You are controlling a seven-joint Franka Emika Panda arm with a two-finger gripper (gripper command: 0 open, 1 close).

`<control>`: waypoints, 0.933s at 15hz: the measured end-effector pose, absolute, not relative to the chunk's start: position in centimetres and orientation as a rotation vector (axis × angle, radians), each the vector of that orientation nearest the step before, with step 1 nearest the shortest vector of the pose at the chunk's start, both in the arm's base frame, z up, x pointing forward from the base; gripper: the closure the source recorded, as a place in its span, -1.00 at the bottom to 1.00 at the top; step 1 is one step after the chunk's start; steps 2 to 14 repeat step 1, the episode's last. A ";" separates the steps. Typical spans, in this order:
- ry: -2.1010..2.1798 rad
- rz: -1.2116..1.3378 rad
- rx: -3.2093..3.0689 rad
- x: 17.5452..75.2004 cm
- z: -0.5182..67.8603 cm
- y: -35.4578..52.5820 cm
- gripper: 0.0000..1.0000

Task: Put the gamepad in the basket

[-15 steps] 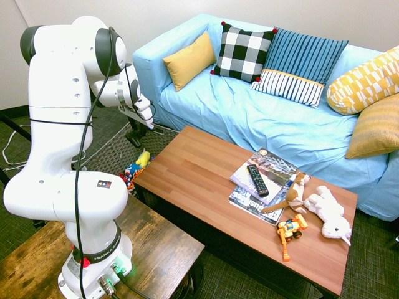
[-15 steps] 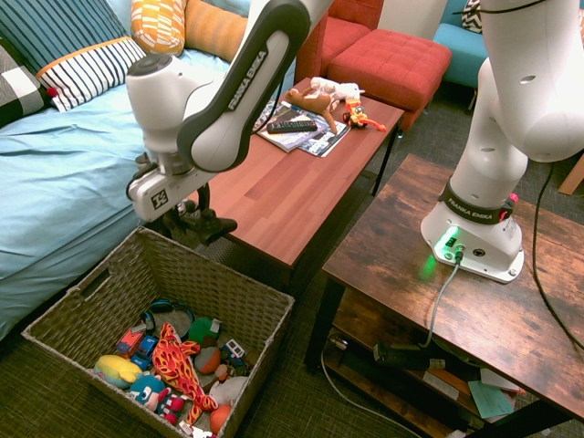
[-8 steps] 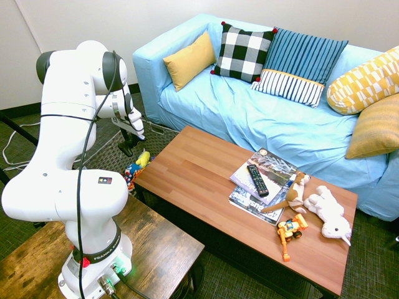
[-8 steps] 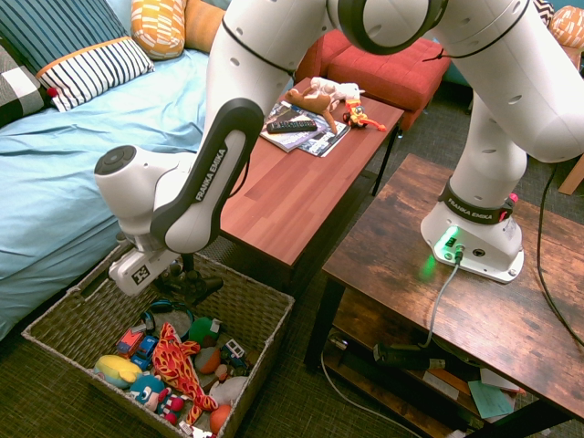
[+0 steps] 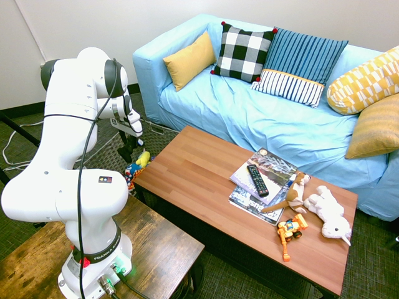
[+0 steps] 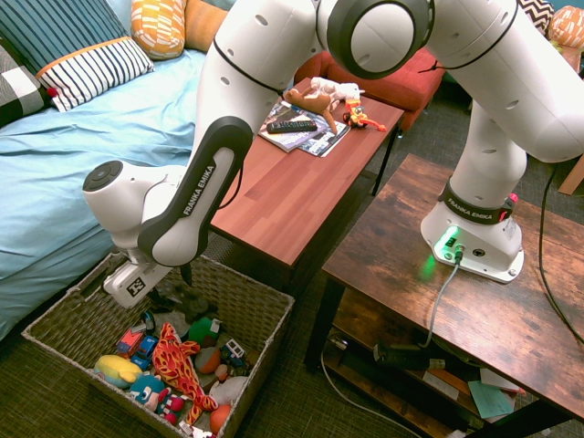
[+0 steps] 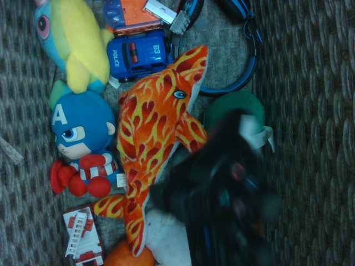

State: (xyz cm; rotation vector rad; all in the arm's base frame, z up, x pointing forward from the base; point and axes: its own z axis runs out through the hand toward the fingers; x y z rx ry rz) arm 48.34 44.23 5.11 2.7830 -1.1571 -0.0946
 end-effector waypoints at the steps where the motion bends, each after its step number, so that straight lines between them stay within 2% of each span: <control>1: -1.150 -0.098 2.780 48.3 5.1 44.2 -1.00; 14: -1.150 -0.098 2.780 48.3 5.1 44.2 -1.00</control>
